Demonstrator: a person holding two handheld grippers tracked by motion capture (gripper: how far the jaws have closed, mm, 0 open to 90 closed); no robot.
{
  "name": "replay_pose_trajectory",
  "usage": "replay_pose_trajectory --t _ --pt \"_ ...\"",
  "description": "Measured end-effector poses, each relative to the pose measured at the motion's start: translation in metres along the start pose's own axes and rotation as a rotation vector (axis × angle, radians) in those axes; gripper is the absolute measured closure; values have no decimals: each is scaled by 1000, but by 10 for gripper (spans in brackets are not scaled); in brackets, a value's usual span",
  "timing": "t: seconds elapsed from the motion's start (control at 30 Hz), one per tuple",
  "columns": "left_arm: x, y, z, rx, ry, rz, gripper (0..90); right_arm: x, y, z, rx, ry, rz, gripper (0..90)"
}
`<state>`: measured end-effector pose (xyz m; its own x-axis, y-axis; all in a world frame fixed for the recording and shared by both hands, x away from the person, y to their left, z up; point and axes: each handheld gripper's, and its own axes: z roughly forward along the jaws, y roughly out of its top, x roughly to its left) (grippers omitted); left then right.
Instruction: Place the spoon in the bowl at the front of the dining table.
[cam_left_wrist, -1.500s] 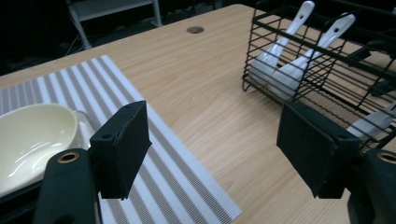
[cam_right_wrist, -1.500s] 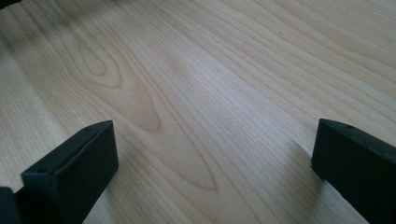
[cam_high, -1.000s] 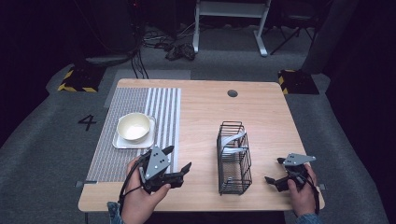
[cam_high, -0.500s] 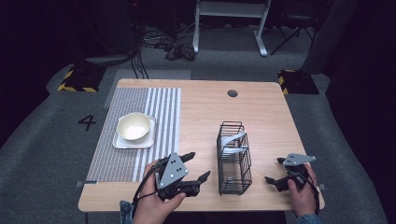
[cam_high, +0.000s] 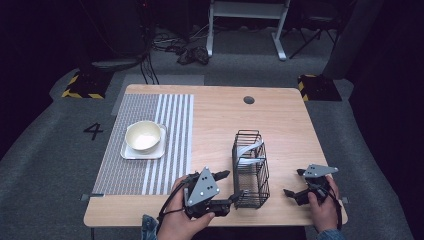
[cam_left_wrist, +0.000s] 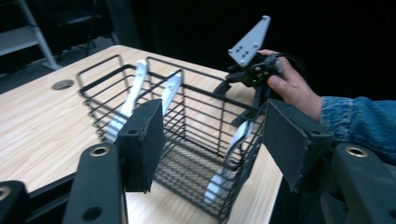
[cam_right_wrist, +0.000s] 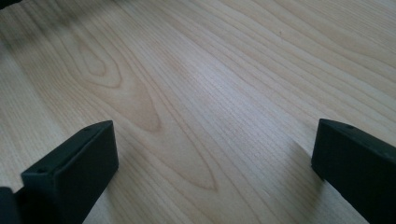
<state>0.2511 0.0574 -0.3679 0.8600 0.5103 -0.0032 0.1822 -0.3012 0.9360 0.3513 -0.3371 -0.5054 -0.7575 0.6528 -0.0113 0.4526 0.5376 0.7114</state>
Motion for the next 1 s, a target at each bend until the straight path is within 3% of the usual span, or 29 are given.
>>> replay_pose_trajectory --t 0.27,0.37,0.6,0.77,1.0 --pt "-9 2 15 -1 -55 11 468 0 0 0 0 0 1 5" --pt "-10 0 22 9 -79 11 559 0 0 0 0 0 1 5" --pt "-6 -5 34 35 -103 2 651 0 0 0 0 -1 3 5" --pt "-2 -8 38 38 -112 -19 745 0 0 0 0 -1 3 5" --pt "6 -11 38 29 -69 -40 812 0 0 0 1 0 4 5"
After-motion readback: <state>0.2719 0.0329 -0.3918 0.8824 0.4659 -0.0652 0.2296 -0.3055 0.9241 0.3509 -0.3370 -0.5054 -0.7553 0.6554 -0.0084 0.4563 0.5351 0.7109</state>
